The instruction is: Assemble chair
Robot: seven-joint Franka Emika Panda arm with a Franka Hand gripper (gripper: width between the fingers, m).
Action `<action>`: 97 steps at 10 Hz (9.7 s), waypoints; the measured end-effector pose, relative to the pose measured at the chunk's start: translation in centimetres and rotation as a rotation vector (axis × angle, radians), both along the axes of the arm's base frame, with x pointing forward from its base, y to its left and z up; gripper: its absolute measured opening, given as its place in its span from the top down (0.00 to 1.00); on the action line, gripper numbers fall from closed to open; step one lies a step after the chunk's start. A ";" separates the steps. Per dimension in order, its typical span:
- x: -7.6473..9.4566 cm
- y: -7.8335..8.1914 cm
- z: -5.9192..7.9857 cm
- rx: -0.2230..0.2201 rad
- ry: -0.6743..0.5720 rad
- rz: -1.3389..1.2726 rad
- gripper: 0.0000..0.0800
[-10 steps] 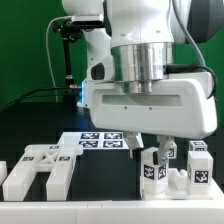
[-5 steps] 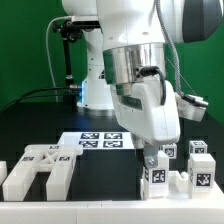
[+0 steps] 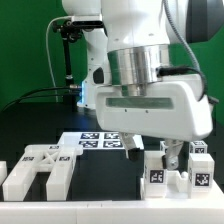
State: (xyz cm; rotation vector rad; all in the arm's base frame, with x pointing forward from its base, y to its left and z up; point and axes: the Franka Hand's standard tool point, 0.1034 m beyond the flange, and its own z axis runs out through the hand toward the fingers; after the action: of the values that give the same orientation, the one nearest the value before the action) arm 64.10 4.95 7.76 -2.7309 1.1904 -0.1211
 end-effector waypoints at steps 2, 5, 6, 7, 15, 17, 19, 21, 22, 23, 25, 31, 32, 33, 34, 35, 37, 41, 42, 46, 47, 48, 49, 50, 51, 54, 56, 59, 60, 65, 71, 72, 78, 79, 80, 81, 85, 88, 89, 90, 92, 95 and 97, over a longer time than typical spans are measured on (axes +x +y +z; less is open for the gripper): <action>-0.4 0.1 -0.3 -0.019 -0.013 0.129 0.19; -0.2 -0.1 -0.6 -0.100 -0.043 0.515 0.19; -0.1 -0.1 -0.8 -0.107 -0.044 0.547 0.19; -0.1 -0.1 -0.8 -0.097 -0.039 0.488 0.22; 0.1 0.2 -0.5 0.008 0.037 -0.329 0.64; 0.2 0.6 -0.6 0.078 0.067 -0.697 0.64; 0.2 0.5 -0.8 0.117 0.076 -0.831 0.64; 0.2 0.5 -0.8 0.101 0.066 -0.734 0.53; 0.2 0.5 -0.6 0.071 0.052 -0.534 0.31; 0.3 0.2 -0.6 0.043 0.029 -0.319 0.31; -0.2 0.6 -0.9 0.024 0.022 -0.135 0.20; 0.5 0.4 -0.6 -0.075 -0.007 0.407 0.20; 0.5 0.4 -0.6 -0.072 -0.004 0.381 0.20; 0.5 0.4 -0.6 -0.064 0.003 0.318 0.43; 0.5 0.4 -0.6 -0.054 0.011 0.239 0.43; 0.4 0.2 -0.7 -0.047 0.024 0.157 0.64; 0.5 0.0 -0.6 -0.011 0.047 -0.088 0.64; 0.5 0.8 -0.7 0.114 0.123 -0.799 0.64; 0.5 0.8 -0.7 0.116 0.123 -0.814 0.64; 0.5 0.6 -0.8 0.073 0.089 -0.514 0.30; 0.5 0.2 -0.8 0.046 0.061 -0.287 0.21; 0.4 0.3 -0.9 0.027 0.050 -0.161 0.21; 0.3 0.5 -1.0 0.011 0.041 -0.068 0.19; 0.4 0.3 -1.0 0.003 0.034 -0.010 0.19; 0.3 0.3 -1.0 -0.004 0.027 0.049 0.19; 0.3 0.2 -1.1 -0.101 0.000 0.468 0.19; 0.3 0.2 -1.3 -0.112 -0.004 0.542 0.19; 0.3 0.2 -1.3 -0.101 0.004 0.447 0.51; 0.3 0.2 -1.3 -0.093 0.011 0.371 0.64; 0.3 0.4 -1.2 -0.037 0.063 -0.208 0.64; 0.3 0.5 -1.3 0.099 0.139 -0.934 0.64; 0.0 0.3 -1.4 0.095 0.149 -0.974 0.64; 0.1 0.7 1.6 0.116 0.119 -0.900 0.21; -0.3 1.0 3.0 0.126 0.112 -0.881 0.20; -0.6 0.9 2.8 0.123 0.117 -0.882 0.20; -0.6 1.0 2.5 0.120 0.119 -0.881 0.19; -0.6 1.0 2.5 0.120 0.119 -0.879 0.19; -0.7 1.4 2.9 0.107 0.105 -0.761 0.19; -1.0 1.8 3.7 0.102 0.096 -0.655 0.19; -1.1 2.4 4.6 0.110 0.096 -0.644 0.19; -1.3 2.6 4.5 0.091 0.082 -0.528 0.19; -1.3 2.6 4.5 0.056 0.048 -0.269 0.19; -2.8 2.0 3.4 -0.028 -0.020 0.059 0.19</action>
Offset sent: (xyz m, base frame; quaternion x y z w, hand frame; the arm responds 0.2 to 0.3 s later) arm 0.0000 0.0000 0.0000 0.0000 0.0000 -0.1296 0.9916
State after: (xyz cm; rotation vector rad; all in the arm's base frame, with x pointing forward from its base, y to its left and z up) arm 61.26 6.93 11.12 -2.7792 1.1099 -0.1594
